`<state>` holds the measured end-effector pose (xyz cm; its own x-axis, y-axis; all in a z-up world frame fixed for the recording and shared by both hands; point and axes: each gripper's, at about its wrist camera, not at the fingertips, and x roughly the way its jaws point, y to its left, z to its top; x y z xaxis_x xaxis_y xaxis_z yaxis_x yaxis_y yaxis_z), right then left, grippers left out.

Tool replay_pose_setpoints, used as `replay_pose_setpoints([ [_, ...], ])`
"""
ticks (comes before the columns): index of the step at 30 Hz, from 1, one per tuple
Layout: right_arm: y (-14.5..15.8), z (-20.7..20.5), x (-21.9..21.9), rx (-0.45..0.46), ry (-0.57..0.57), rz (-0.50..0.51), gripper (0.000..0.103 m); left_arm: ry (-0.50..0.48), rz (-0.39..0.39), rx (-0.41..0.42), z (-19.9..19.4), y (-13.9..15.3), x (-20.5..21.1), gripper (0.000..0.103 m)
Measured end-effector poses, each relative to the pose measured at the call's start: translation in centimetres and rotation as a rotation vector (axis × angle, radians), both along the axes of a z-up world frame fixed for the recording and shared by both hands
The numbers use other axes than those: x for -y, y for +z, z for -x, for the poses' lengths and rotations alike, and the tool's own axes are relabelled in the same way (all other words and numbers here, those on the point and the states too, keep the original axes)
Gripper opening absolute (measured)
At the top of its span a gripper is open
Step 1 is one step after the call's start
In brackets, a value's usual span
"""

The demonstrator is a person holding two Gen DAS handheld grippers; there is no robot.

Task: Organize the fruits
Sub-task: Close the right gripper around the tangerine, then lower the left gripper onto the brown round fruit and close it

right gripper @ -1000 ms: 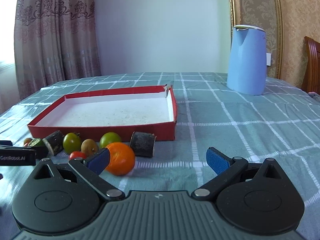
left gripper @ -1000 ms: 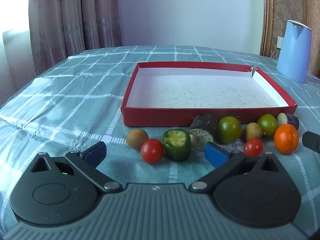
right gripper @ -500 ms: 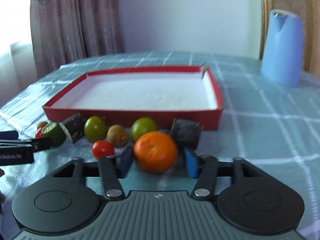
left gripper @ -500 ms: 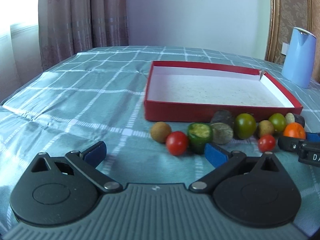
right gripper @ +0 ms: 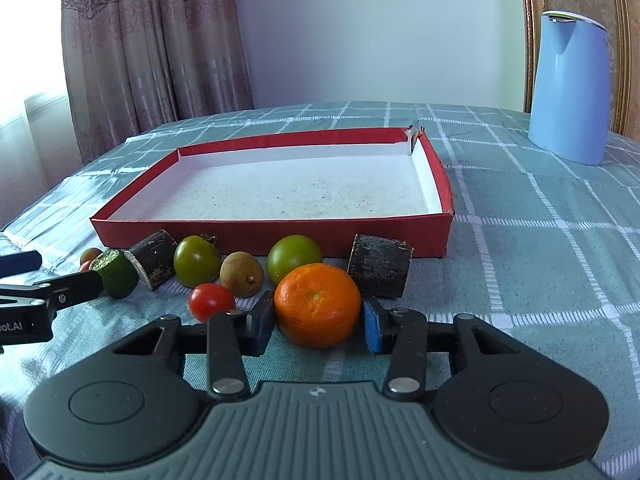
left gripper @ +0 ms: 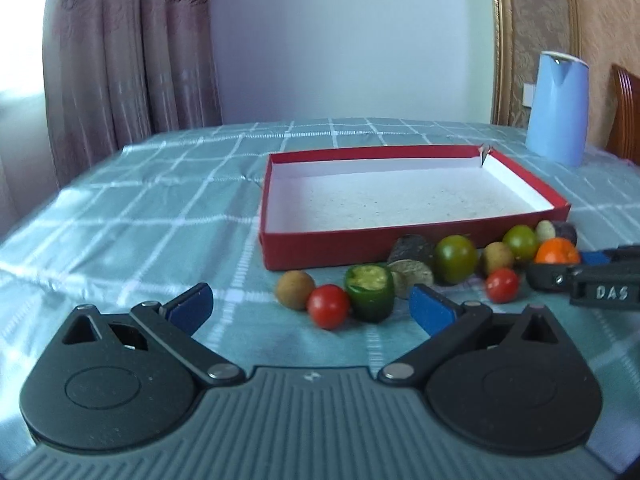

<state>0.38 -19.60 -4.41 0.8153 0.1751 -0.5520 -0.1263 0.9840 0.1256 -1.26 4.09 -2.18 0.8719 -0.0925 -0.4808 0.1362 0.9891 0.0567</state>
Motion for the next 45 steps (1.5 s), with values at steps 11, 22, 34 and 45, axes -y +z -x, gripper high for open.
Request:
replay_pose_setpoints([
  [11,0.0,0.1,0.2,-0.003,0.0,-0.019,0.043,-0.067,-0.027,-0.096,-2.6,-0.4,-3.5,0.102],
  [22,0.1,0.1,0.4,-0.004,0.001,-0.032,0.043,0.032,-0.019,-0.082,-2.6,0.1,-5.9,0.09],
  [34,0.0,0.1,0.4,-0.003,0.001,-0.037,0.043,-0.144,-0.131,-0.044,-1.5,-0.6,-0.7,0.081],
  [45,0.0,0.1,0.4,-0.002,0.001,-0.043,0.043,-0.148,-0.103,-0.07,-3.3,-0.3,-4.0,0.064],
])
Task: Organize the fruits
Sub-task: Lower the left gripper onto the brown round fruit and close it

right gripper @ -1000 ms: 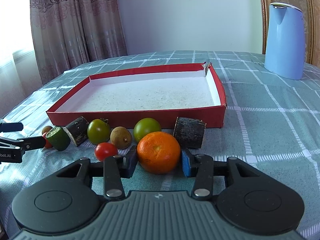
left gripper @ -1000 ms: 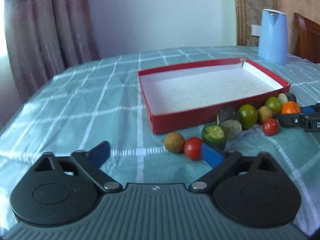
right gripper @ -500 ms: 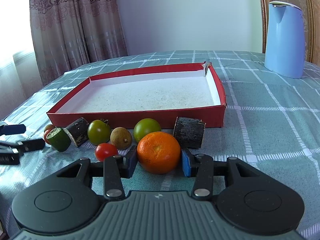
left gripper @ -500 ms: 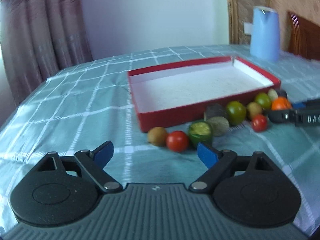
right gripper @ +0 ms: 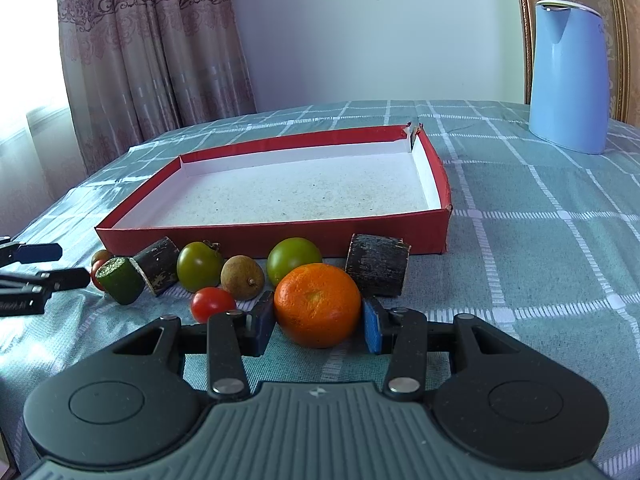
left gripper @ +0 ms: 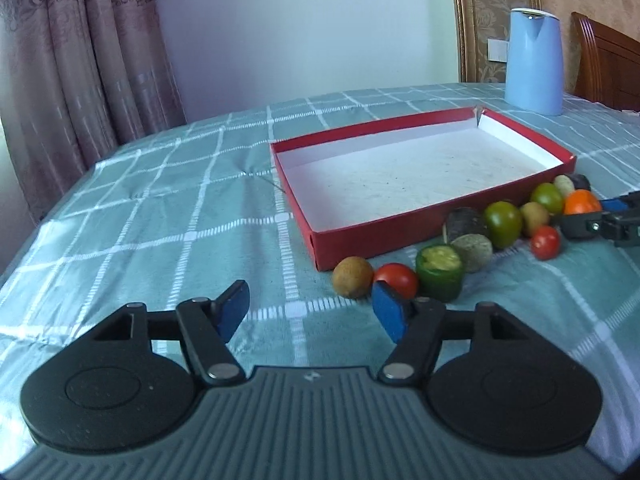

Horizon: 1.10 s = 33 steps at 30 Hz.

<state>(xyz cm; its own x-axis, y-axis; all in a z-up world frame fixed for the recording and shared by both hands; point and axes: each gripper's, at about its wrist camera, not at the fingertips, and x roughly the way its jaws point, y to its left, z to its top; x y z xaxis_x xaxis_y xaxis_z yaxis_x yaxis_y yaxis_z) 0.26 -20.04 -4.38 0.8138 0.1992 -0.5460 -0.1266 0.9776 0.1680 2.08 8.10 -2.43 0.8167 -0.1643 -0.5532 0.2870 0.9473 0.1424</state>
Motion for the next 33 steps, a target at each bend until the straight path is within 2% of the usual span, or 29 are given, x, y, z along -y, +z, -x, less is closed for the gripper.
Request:
replay_pose_setpoints([
  [2,0.0,0.0,0.1,0.0,0.0,0.001,0.043,0.007,-0.011,-0.013,-0.9,-0.1,0.0,0.064],
  [5,0.0,0.0,0.0,0.0,0.0,0.002,0.043,0.004,0.02,-0.065,-2.4,-0.6,0.0,0.063],
  [10,0.0,0.0,0.0,0.0,0.0,0.001,0.043,0.023,0.058,-0.074,-2.9,-0.7,0.1,0.061],
  [12,0.0,0.0,0.0,0.0,0.0,0.002,0.043,0.003,0.066,-0.066,-2.5,-0.6,0.3,0.045],
  [13,0.0,0.0,0.0,0.0,0.0,0.002,0.043,-0.012,0.078,-0.068,-2.2,-0.7,0.4,0.03],
  [14,0.0,0.0,0.0,0.0,0.0,0.002,0.043,-0.016,0.079,-0.063,-2.0,-0.7,0.7,0.021],
  [18,0.0,0.0,0.0,0.001,-0.001,0.004,0.043,-0.008,-0.013,0.002,-1.0,-1.1,2.5,0.021],
  [20,0.0,0.0,-0.1,0.001,-0.001,0.012,0.043,0.0,-0.032,0.015,-0.8,-1.2,2.8,0.021],
  [25,0.0,0.2,0.3,0.01,0.012,-0.019,0.042,0.022,0.012,0.034,0.0,-0.8,2.1,0.021],
  [33,0.5,1.4,-0.1,0.063,0.02,0.005,0.042,0.03,0.067,0.089,2.0,1.0,1.4,0.021],
])
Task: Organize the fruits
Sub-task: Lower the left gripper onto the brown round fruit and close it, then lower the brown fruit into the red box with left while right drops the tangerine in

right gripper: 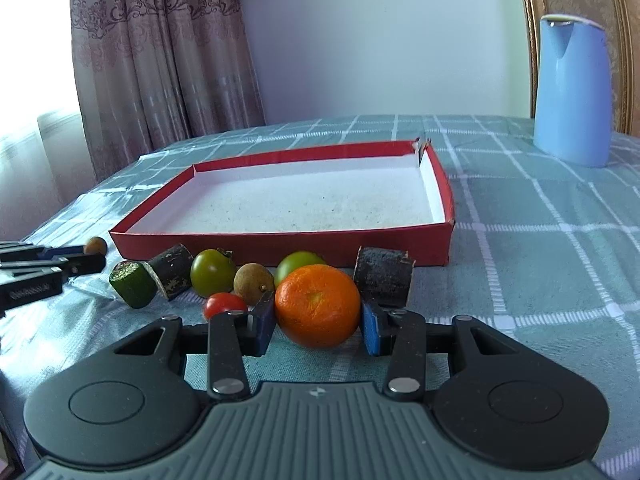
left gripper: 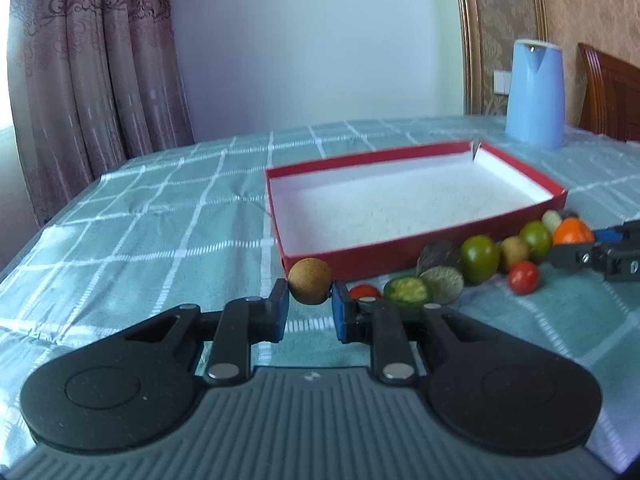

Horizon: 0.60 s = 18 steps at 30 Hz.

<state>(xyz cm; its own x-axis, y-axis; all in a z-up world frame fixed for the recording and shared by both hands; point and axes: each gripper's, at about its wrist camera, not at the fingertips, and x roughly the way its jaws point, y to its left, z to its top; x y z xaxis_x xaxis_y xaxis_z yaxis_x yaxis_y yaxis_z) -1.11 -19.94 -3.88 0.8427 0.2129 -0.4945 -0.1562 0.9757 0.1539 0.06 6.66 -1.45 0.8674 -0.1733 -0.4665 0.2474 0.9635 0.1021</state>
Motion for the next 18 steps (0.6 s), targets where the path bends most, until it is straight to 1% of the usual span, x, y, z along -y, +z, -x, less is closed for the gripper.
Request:
replay_pose_setpoints([
  [5,0.7,0.8,-0.2,0.05,-0.014,0.051,0.042,-0.037,0.027,0.017,0.3,1.3,0.7,0.021],
  [12,2.3,0.4,0.5,0.097,-0.044,0.076,0.042,-0.05,0.037,0.016,-1.4,2.0,2.8,0.021],
  [15,3.1,-0.6,0.5,0.111,-0.052,0.102,0.042,-0.058,0.054,0.003,-2.8,2.3,3.8,0.021],
  [18,4.0,-2.9,0.4,0.114,-0.066,0.119,0.042,-0.039,0.046,0.003,-4.7,2.4,4.9,0.021],
])
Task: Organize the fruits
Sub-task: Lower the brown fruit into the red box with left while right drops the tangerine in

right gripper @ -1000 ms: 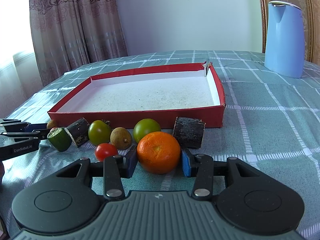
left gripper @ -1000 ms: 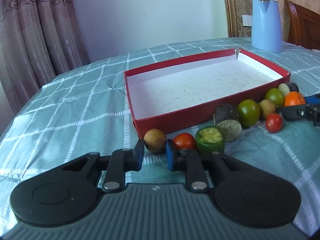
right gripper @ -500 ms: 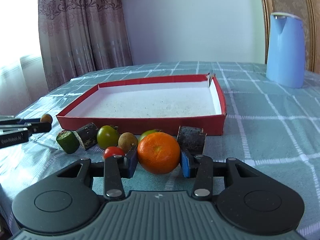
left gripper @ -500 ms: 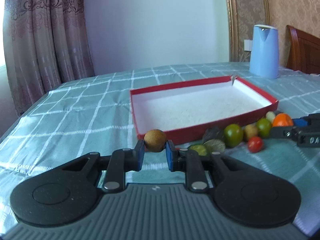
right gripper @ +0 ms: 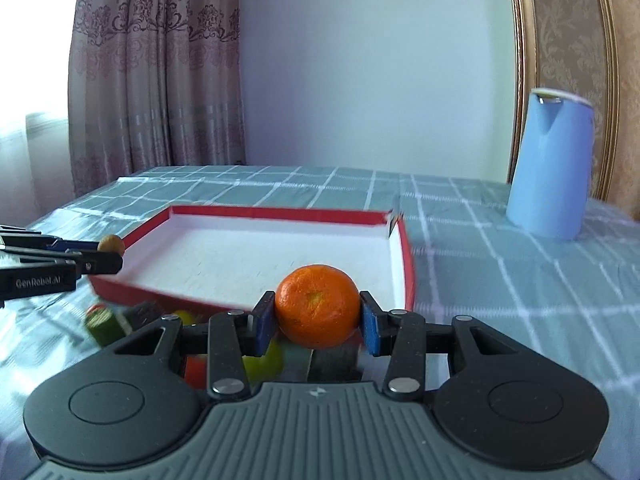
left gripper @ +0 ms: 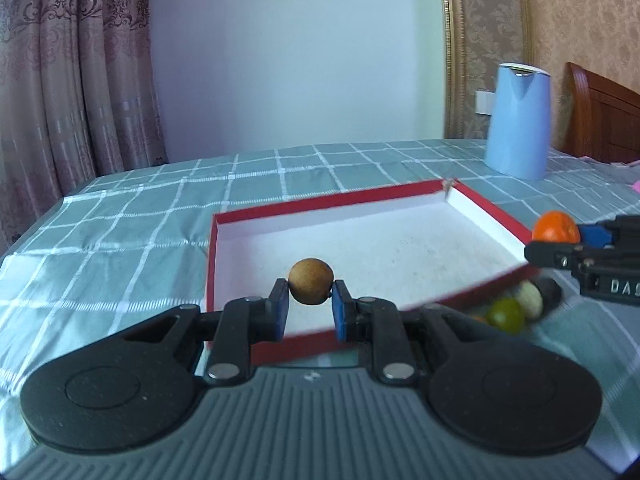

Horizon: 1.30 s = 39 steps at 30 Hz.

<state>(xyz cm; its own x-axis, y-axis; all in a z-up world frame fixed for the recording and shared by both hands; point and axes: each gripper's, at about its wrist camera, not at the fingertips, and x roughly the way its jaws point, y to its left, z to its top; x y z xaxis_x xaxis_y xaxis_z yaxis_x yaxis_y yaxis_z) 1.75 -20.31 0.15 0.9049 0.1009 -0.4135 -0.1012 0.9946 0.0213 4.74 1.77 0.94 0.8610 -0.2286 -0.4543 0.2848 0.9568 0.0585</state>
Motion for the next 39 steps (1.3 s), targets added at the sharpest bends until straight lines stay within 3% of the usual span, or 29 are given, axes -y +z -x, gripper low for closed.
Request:
replay_pose_setpoints([
  [6,0.4,-7.1,-1.6,-0.029,-0.033,0.081,0.042,0.057,0.002,-0.036,-5.4,-0.3,1.6,0.021],
  [12,-2.4,-13.2,-1.6,-0.189,-0.035,0.068,0.042,0.114,0.007,-0.114,-10.2,-1.5,2.1,0.021],
  [20,-3.3,-15.1,-1.3,-0.266,-0.056,0.074,0.042,0.107,0.055,-0.229,-13.1,-2.7,1.1,0.022],
  [24,-3.1,-15.1,-1.6,-0.274,-0.053,0.103,0.043,0.093,0.027,-0.224,-13.1,-2.8,1.5,0.024],
  [28,-3.0,-15.2,-1.6,-0.275,-0.052,0.106,0.043,0.096,0.039,-0.229,-13.0,-2.8,1.4,0.043],
  [30,-2.9,-15.3,-1.6,-0.274,-0.049,0.109,0.043,0.104,0.066,-0.227,-13.0,-2.7,0.9,0.047],
  [31,-3.0,-15.2,-1.6,-0.271,-0.051,0.111,0.044,0.108,0.081,-0.222,-13.0,-2.6,0.7,0.054],
  [32,-3.0,-15.2,-1.7,-0.267,-0.054,0.115,0.046,0.115,0.093,-0.214,-12.9,-2.5,0.5,0.068],
  [34,-3.0,-14.9,-1.7,-0.261,-0.056,0.12,0.057,0.137,0.108,-0.165,-12.1,-2.1,0.2,0.08],
  [35,-3.0,-14.7,-1.6,-0.255,-0.059,0.116,0.059,0.148,0.103,-0.13,-11.6,-1.8,0.2,0.08],
  [38,-2.9,-14.0,-1.3,-0.215,-0.08,0.097,0.062,0.184,0.073,-0.019,-10.0,-1.1,0.1,0.096],
  [39,-2.8,-13.8,-1.1,-0.206,-0.089,0.092,0.063,0.192,0.074,0.016,-9.4,-0.9,0.1,0.096],
])
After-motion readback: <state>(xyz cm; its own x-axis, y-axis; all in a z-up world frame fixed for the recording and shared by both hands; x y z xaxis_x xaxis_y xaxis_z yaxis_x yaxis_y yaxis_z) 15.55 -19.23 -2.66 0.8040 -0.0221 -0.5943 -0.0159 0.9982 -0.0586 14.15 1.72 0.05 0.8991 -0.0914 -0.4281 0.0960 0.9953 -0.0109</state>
